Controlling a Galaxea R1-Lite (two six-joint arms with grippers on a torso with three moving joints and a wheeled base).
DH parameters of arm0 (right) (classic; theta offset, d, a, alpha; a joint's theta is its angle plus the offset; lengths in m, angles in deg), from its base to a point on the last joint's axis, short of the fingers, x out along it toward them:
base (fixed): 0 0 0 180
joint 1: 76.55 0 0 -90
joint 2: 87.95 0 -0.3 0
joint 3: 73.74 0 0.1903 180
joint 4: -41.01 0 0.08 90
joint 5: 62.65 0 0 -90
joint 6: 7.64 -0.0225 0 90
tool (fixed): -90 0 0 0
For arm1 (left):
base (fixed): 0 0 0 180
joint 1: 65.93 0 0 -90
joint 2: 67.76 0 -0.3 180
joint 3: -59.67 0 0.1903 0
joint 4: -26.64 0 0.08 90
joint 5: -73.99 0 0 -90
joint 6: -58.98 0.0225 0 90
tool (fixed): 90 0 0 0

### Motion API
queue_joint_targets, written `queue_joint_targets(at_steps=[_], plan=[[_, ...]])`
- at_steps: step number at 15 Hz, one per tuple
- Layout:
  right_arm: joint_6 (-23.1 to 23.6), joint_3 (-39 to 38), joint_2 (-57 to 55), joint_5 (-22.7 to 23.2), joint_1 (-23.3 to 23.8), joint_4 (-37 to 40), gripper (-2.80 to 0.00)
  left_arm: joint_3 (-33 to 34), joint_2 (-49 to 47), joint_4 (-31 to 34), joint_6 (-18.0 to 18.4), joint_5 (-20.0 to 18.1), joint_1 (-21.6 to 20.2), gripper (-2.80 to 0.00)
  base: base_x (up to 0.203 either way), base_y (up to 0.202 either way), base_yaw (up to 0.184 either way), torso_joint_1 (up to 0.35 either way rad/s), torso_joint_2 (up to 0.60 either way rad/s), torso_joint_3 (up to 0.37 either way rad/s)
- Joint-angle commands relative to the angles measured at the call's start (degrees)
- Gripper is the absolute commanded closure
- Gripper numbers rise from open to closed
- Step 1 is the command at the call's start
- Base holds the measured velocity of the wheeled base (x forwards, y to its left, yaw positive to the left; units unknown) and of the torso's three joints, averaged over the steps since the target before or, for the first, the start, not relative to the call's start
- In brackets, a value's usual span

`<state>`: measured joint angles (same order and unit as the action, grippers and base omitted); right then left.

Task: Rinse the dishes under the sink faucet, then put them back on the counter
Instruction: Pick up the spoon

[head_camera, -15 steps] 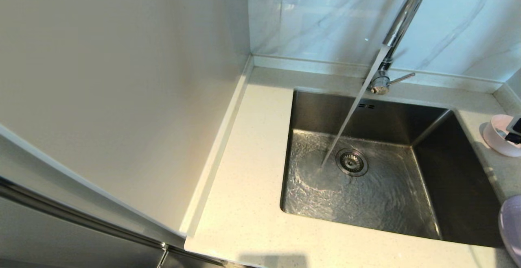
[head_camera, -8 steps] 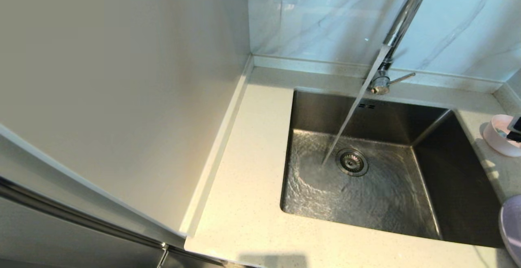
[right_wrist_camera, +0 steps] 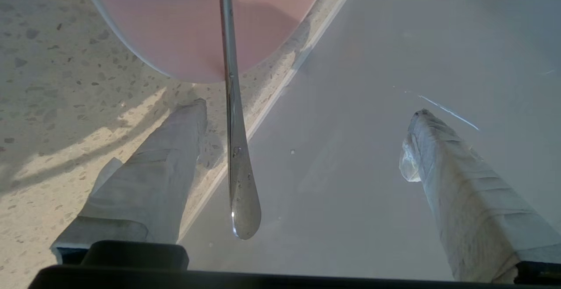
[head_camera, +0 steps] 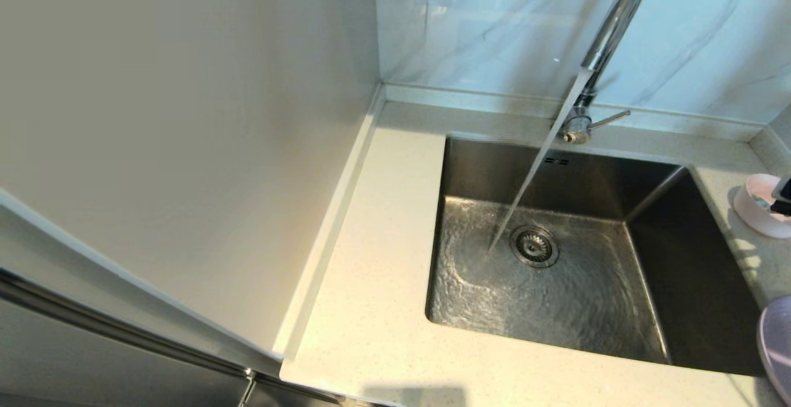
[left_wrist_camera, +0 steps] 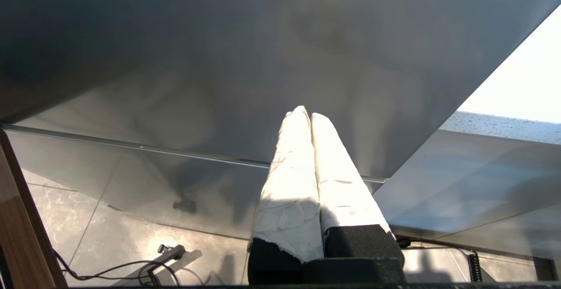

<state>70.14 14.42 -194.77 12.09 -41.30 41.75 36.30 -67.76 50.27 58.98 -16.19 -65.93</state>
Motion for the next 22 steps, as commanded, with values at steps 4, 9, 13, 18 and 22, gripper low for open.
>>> queue_joint_targets(at_steps=[4,9,13,18,22], plan=[[0.5,0.8,-1.5,-0.9,0.0,-2.0,-2.80,0.0,0.0,0.0,0.0,-0.1,0.0,0.00,0.000,0.000,0.000,0.000,0.00,0.000],[0.4,0.8,-1.2,-0.9,0.0,-2.4,0.00,0.0,0.0,0.0,0.0,0.0,0.0,0.00,0.000,0.000,0.000,0.000,0.00,0.000],[0.4,0.7,-0.8,-0.9,0.3,-2.4,0.00,0.0,0.0,0.0,0.0,0.0,0.0,0.00,0.000,0.000,0.000,0.000,0.00,0.000],[0.3,0.5,0.7,-0.9,0.4,-2.5,0.00,0.0,0.0,0.0,0.0,0.0,0.0,0.00,0.000,0.000,0.000,0.000,0.00,0.000],[0.1,0.3,2.4,-0.8,0.4,-2.5,0.00,0.0,0.0,0.0,0.0,-0.1,0.0,0.00,0.000,0.000,0.000,0.000,0.00,0.000]])
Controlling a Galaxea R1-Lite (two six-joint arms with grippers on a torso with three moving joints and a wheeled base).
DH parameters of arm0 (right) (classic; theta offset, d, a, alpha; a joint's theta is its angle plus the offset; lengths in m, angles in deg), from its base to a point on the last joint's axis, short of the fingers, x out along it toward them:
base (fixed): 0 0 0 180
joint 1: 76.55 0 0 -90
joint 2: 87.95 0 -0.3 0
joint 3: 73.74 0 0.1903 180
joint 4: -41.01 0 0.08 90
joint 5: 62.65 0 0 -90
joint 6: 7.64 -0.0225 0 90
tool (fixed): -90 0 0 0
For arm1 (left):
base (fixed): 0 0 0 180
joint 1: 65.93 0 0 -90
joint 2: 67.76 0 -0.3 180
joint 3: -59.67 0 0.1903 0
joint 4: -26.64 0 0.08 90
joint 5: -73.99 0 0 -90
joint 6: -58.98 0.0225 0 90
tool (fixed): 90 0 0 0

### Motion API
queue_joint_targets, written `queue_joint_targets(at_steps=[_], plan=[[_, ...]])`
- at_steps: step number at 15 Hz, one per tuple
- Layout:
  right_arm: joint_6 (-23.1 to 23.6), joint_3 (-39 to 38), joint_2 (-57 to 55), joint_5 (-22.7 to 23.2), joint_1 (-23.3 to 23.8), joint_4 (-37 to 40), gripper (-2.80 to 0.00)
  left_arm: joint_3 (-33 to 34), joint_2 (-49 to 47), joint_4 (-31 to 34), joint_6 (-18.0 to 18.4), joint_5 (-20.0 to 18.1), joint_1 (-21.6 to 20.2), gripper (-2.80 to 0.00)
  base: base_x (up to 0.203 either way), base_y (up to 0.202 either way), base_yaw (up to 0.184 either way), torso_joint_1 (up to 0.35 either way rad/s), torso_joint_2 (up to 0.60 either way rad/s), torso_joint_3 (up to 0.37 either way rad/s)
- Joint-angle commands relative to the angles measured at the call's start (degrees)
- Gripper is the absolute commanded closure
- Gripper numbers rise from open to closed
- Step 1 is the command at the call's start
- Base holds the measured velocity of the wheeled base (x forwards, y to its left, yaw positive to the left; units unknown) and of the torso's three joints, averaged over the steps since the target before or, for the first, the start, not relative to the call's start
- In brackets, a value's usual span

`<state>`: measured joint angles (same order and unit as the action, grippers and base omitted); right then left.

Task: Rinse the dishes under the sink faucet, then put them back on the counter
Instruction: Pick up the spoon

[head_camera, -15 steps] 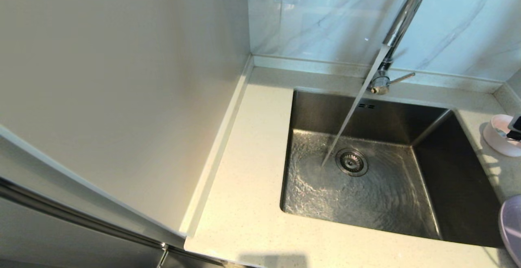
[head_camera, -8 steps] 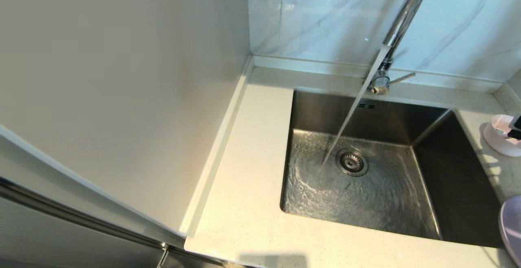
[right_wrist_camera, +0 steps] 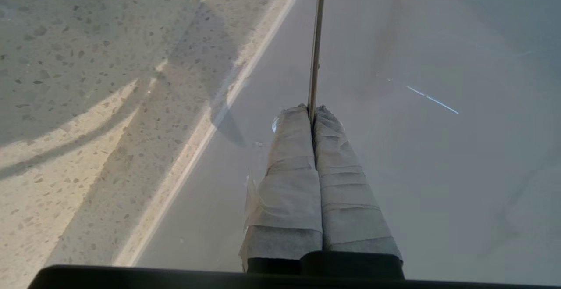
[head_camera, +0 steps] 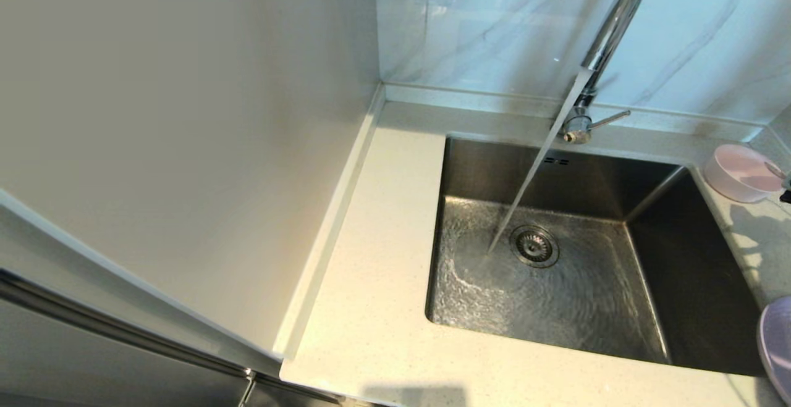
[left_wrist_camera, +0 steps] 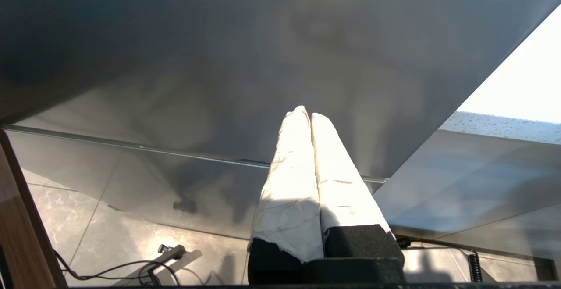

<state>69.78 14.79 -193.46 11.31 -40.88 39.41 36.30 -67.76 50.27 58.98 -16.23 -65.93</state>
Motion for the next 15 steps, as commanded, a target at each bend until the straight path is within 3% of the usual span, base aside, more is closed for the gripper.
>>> queue_joint_targets(at_steps=[1,4,6,8,9,11,15], plan=[[0.4,0.1,1.4,0.0,0.1,-0.2,0.00,0.0,0.0,0.0,0.0,0.0,0.0,0.00,0.000,0.000,0.000,0.000,0.00,0.000],[-0.4,0.1,4.4,1.1,0.5,0.2,0.00,0.0,0.0,0.0,0.0,0.0,0.0,0.00,0.000,0.000,0.000,0.000,0.00,0.000],[-3.7,0.2,7.7,3.8,0.5,3.0,0.00,0.0,0.0,0.0,0.0,0.0,0.0,0.00,0.000,0.000,0.000,0.000,0.00,0.000],[-7.5,1.2,11.9,9.0,0.4,12.0,0.00,0.0,0.0,0.0,0.0,0.0,0.0,0.00,0.000,0.000,0.000,0.000,0.00,0.000],[-10.0,1.5,14.1,14.0,0.2,16.3,0.00,0.0,0.0,0.0,0.0,0.0,0.0,0.00,0.000,0.000,0.000,0.000,0.00,0.000],[-13.9,1.0,17.0,23.1,-2.5,21.0,0.00,0.0,0.0,0.0,0.0,0.0,0.0,0.00,0.000,0.000,0.000,0.000,0.00,0.000],[-19.2,-1.0,19.7,26.9,-11.5,22.5,0.00,0.0,0.0,0.0,0.0,0.0,0.0,0.00,0.000,0.000,0.000,0.000,0.00,0.000]])
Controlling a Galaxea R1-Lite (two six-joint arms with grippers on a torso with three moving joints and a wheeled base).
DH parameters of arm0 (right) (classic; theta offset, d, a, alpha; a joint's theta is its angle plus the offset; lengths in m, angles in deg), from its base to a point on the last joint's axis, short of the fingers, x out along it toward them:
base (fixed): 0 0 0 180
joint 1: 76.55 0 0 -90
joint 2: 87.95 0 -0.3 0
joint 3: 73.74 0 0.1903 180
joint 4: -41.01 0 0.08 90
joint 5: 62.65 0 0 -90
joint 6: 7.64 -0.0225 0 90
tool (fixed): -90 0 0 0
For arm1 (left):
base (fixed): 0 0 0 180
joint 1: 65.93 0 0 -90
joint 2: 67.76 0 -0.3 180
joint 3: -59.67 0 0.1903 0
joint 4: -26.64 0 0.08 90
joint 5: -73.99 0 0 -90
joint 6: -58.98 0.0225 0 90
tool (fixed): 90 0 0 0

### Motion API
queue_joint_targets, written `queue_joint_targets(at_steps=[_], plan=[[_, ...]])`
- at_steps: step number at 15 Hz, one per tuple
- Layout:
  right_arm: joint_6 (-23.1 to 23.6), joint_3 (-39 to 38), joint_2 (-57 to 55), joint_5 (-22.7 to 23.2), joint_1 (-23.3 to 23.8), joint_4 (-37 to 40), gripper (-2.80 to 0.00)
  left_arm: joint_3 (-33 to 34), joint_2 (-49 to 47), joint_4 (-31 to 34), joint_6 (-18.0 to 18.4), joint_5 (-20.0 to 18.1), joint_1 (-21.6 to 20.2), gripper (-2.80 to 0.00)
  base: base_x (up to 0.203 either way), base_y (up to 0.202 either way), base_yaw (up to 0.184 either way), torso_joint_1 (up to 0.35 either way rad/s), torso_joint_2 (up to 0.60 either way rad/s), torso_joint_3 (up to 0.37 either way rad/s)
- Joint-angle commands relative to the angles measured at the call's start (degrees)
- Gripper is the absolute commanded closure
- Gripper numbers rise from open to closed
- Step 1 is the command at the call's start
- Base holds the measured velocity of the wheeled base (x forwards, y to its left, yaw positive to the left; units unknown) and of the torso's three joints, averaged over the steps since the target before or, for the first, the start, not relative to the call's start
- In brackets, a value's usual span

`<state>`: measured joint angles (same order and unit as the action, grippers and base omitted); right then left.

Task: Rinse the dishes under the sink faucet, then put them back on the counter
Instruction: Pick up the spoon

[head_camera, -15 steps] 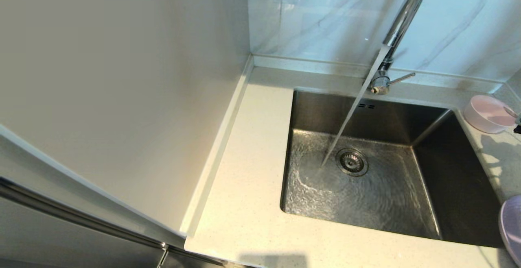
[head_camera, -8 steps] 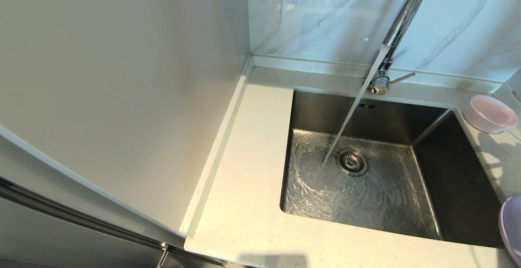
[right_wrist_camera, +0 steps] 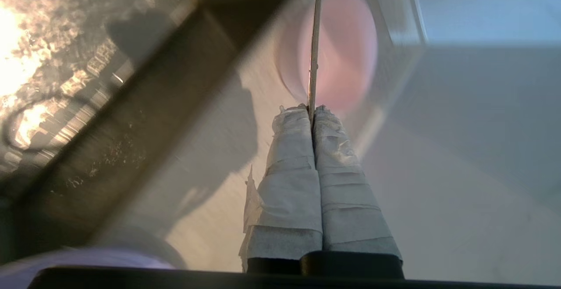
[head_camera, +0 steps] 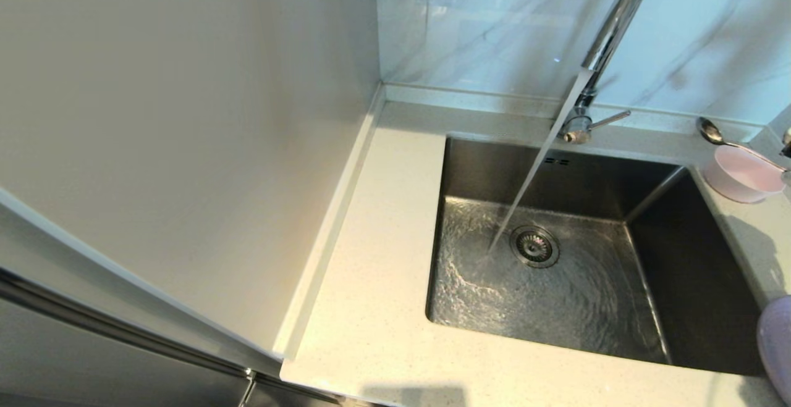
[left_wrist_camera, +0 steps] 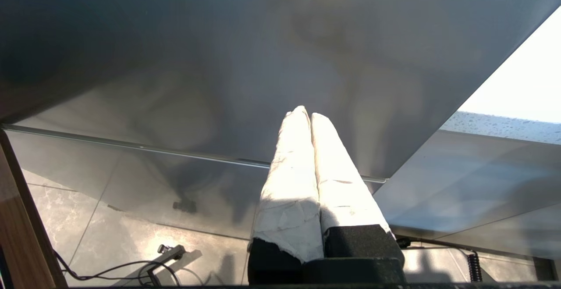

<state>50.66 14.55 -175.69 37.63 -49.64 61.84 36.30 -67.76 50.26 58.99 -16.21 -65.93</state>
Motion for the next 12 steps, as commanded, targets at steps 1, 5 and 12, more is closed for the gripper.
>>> queue_joint_targets(at_steps=[1,5,12], plan=[[-0.5,-1.9,2.6,1.3,-4.7,0.0,0.00,0.0,0.0,0.0,0.0,0.0,0.0,0.00,0.000,0.000,0.000,0.000,0.00,0.000],[-0.3,-6.8,7.3,1.4,-11.0,-0.1,0.00,0.0,0.0,0.0,0.0,0.0,0.0,0.00,0.000,0.000,0.000,0.000,0.00,0.000],[-0.2,-12.1,14.3,1.1,-19.5,0.0,0.00,0.0,0.0,0.0,0.0,0.0,0.0,0.00,0.000,0.000,0.000,0.000,0.00,0.000]])
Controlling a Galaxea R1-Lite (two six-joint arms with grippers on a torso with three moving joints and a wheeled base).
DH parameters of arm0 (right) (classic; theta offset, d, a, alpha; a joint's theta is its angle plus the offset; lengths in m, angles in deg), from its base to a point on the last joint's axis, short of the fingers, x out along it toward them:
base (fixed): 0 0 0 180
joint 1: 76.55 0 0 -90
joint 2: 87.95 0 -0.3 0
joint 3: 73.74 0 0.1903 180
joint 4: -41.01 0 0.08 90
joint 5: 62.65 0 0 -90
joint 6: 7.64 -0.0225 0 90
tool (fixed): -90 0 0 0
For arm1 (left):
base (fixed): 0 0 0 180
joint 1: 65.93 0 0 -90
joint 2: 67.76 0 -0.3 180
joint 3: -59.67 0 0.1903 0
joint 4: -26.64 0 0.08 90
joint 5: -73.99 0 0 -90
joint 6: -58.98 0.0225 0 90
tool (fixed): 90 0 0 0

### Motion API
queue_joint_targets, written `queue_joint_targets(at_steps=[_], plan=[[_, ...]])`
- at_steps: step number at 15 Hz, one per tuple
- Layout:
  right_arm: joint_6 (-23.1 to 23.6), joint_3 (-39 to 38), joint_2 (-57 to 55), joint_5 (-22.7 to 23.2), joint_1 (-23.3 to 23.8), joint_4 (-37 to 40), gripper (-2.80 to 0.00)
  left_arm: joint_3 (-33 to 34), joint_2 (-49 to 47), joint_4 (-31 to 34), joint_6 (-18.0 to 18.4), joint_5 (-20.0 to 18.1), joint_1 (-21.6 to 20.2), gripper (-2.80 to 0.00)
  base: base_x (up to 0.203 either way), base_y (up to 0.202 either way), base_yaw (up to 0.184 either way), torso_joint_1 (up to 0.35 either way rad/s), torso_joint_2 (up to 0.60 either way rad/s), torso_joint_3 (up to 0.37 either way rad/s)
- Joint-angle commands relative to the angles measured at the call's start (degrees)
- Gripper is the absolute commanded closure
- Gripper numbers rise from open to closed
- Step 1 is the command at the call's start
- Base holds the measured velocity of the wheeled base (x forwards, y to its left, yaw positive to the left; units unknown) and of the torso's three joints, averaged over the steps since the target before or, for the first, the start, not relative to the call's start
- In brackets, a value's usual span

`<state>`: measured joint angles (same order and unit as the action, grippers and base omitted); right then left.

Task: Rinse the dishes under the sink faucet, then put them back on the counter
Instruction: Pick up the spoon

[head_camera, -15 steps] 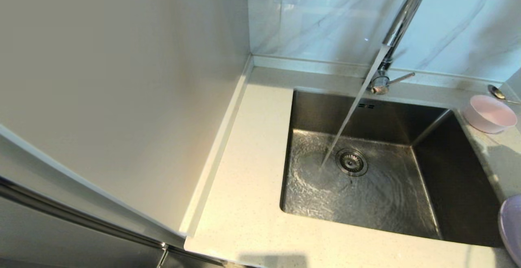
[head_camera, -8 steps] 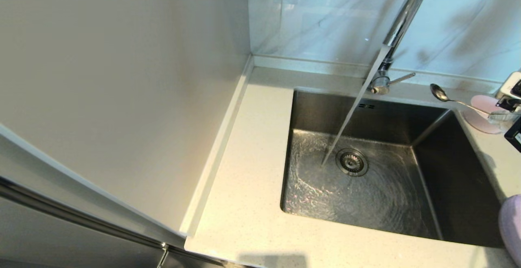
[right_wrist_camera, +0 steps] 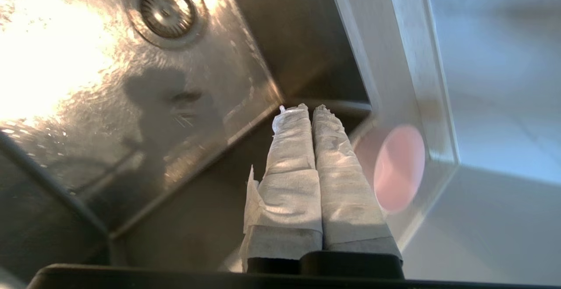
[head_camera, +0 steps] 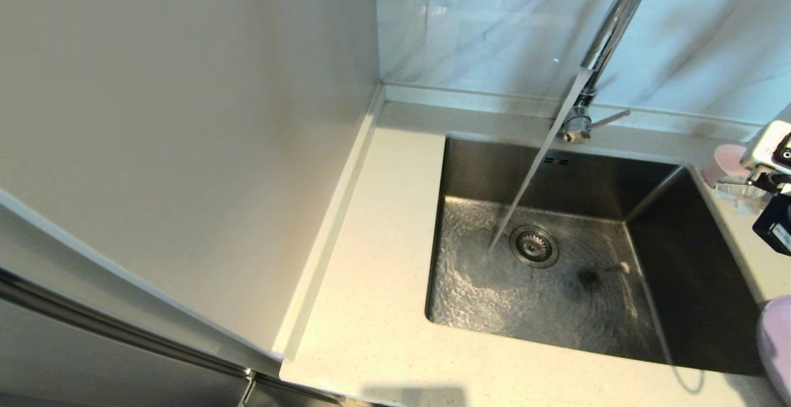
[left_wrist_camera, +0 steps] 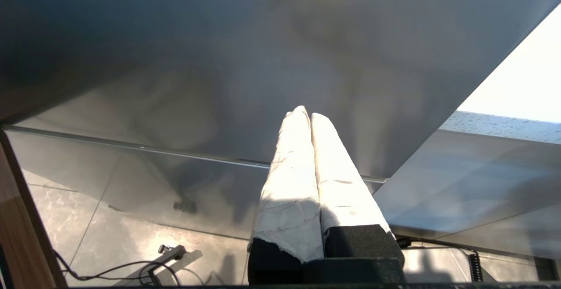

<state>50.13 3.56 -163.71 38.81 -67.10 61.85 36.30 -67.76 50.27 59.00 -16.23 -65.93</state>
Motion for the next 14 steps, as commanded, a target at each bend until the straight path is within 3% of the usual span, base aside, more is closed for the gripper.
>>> queue_joint_targets(at_steps=[1,3,7,12,14], plan=[[0.3,-1.5,2.9,-0.9,-3.6,0.0,0.00,0.0,0.0,0.0,0.0,0.0,0.0,0.00,0.000,0.000,0.000,0.000,0.00,0.000],[-0.1,-1.6,3.4,-3.6,-6.5,0.0,0.00,0.0,0.0,0.0,0.0,0.0,0.0,0.00,0.000,0.000,0.000,0.000,0.00,0.000],[-0.6,-1.1,3.5,-3.7,-6.4,0.0,0.00,0.0,0.0,0.0,0.0,0.0,0.0,0.00,0.000,0.000,0.000,0.000,0.00,0.000],[-6.4,-0.9,5.1,-4.0,-6.0,0.0,0.00,0.0,0.0,0.0,0.0,0.0,0.0,0.00,0.000,0.000,0.000,0.000,0.00,0.000],[-6.7,-0.8,5.7,-3.9,-5.4,0.1,0.00,0.0,0.0,0.0,0.0,0.0,0.0,0.00,0.000,0.000,0.000,0.000,0.00,0.000]])
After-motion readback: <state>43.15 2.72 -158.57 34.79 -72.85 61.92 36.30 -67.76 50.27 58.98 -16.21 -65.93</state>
